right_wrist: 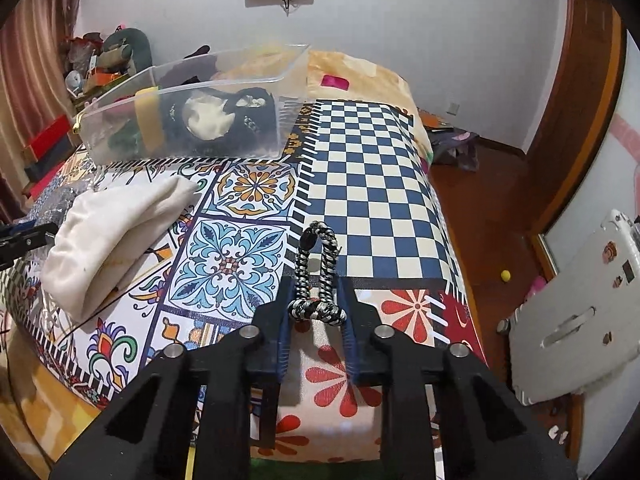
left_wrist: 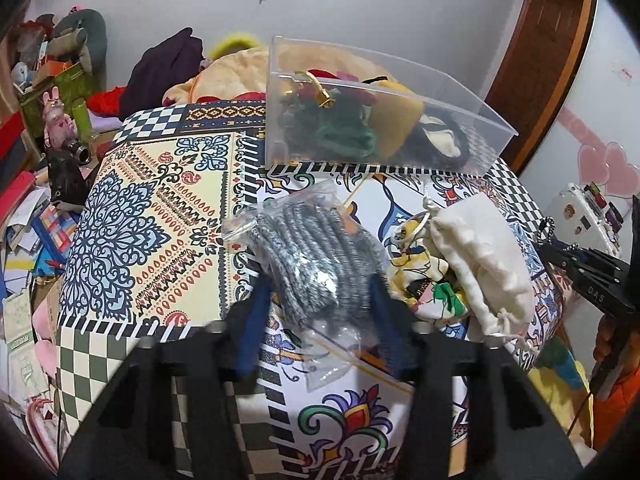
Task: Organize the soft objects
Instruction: 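Grasp the bagged grey glove with the left tool while the right tool grasps the braided cord, then lower the bagged glove and braided cord into the clear box and open both tools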
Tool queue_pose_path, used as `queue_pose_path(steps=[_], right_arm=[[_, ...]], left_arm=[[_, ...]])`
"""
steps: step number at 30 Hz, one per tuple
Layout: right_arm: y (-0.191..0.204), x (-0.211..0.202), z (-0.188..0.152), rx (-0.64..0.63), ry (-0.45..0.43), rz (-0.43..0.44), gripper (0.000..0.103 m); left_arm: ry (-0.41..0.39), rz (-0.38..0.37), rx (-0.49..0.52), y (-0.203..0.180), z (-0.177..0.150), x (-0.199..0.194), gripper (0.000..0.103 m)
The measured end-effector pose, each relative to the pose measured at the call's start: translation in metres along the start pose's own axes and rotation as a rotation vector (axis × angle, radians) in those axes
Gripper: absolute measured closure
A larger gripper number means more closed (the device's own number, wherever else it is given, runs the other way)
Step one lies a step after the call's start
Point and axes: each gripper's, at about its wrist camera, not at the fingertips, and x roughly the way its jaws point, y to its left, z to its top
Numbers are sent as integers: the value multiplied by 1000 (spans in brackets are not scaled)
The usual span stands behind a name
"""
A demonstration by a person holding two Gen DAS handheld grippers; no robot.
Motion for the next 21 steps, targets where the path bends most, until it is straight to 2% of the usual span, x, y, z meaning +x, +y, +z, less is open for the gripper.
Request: queue_pose_path(steps=[4, 10, 21], right_arm=[[1, 2, 6, -5, -10, 6, 88], [4, -12, 26, -17, -71, 21, 88], [20, -31, 67, -40, -200, 62, 88]], left_arm=[[-24, 10, 26, -3, 1, -7, 74], [-92, 27, 63, -7, 12, -29, 75], [-246, -1, 71, -16, 55, -67, 75]])
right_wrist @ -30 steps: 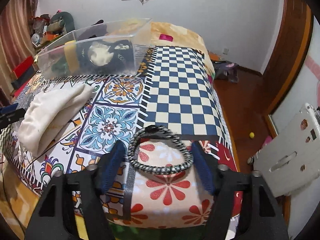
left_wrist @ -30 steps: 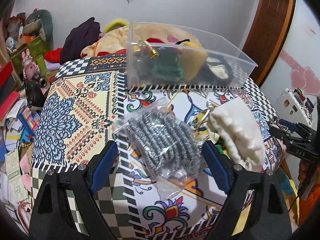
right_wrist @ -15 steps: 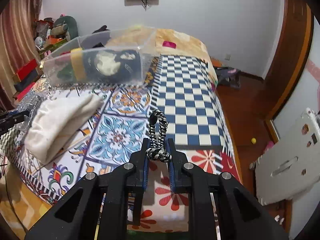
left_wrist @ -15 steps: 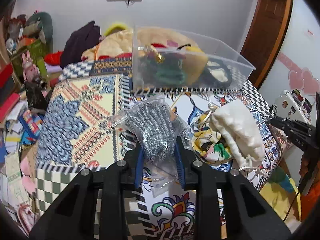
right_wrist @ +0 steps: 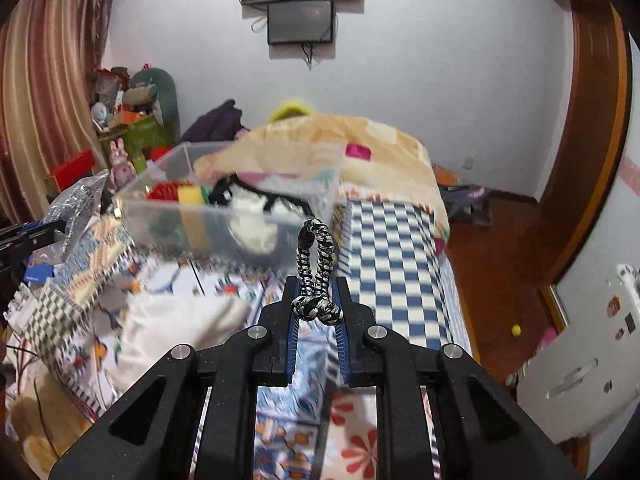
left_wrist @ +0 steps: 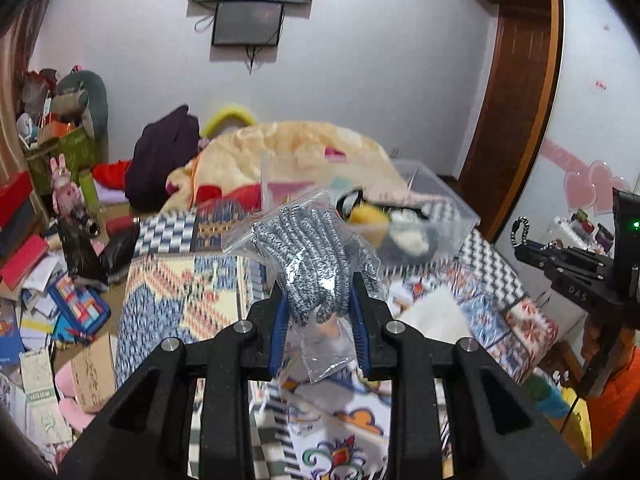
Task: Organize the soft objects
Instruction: 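Lower the bagged glove and braided cord into the clear box and open both tools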
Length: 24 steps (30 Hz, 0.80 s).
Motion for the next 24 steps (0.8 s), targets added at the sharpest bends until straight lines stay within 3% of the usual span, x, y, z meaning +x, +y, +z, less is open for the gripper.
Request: queue_pose_path(steps=[11, 24], right_arm=[[22, 4, 33, -14, -88, 44, 88], [47, 46, 63, -26, -97, 81, 88]], left_arm=[[-76, -8, 28, -14, 45, 15, 74], [-19, 14, 25, -14, 68, 72, 74]])
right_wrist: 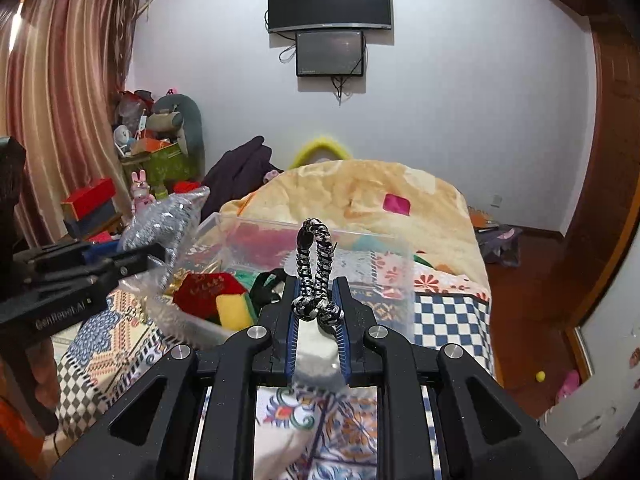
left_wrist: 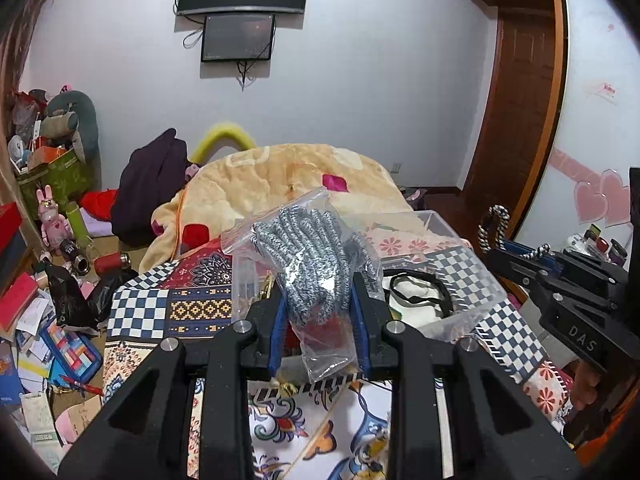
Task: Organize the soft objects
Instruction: 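Lower the bagged glove and braided cord into the clear box and open both tools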
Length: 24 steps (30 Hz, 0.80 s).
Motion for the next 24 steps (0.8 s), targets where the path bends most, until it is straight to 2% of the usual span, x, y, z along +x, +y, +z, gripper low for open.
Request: queue_pose_path(steps=[12, 19, 23, 24], right_arm=[[-5, 54, 0, 19, 112, -21, 85], [-5, 67, -6, 24, 167, -16, 85], [-5, 65, -7, 6, 183, -19, 77], [-4, 64, -7, 3, 187, -17, 71]], left_arm=[[90, 10, -16, 0, -3, 49, 74], [99, 35, 21, -6, -7, 55, 73], [104, 39, 29, -9, -8, 56, 67], [103, 40, 29, -9, -7, 55, 66]])
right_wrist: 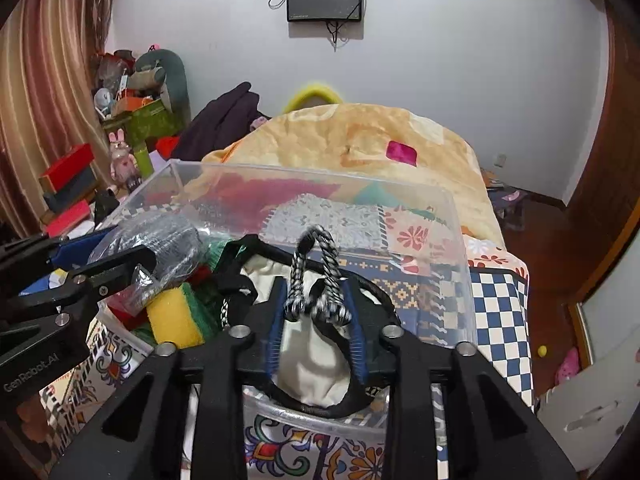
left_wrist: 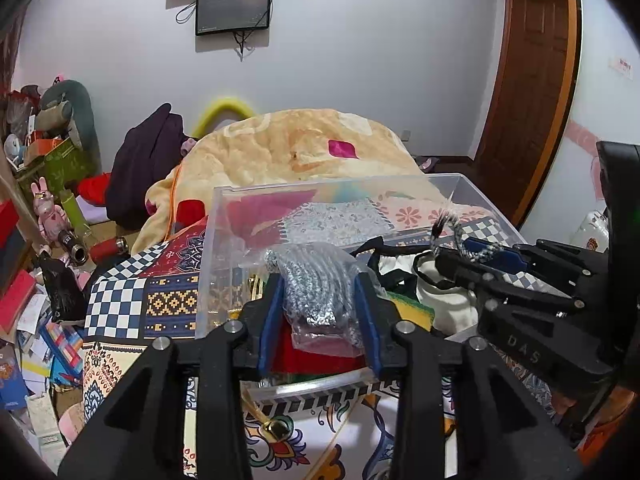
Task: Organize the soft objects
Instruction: 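Lower the bagged glove and braided cord into the clear box and open both tools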
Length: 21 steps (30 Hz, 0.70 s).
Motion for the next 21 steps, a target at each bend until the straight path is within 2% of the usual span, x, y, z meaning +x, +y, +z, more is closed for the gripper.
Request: queue_pose_path(steps=[3, 8, 12, 15, 18, 21], right_arm=[[0, -3, 1, -5, -7, -8, 59], [-3, -16, 6, -19, -27, -9, 57], [-6, -35, 6, -16, -67, -4, 46], [-6, -51, 5, -28, -101, 2, 45], [-4, -63, 3, -36, -126, 10, 43], [-3, -76, -1, -32, -150, 26, 37]], left_arm=[[-8, 4, 1, 0, 0, -4, 62], [-38, 6, 7, -1, 2, -19, 52], [-74, -15, 5, -2, 2, -40, 48], [-103, -23, 9, -3, 1, -58, 41], [-118, -32, 14, -3, -3, -74, 40], [-129, -34, 26, -4, -11, -90, 37]])
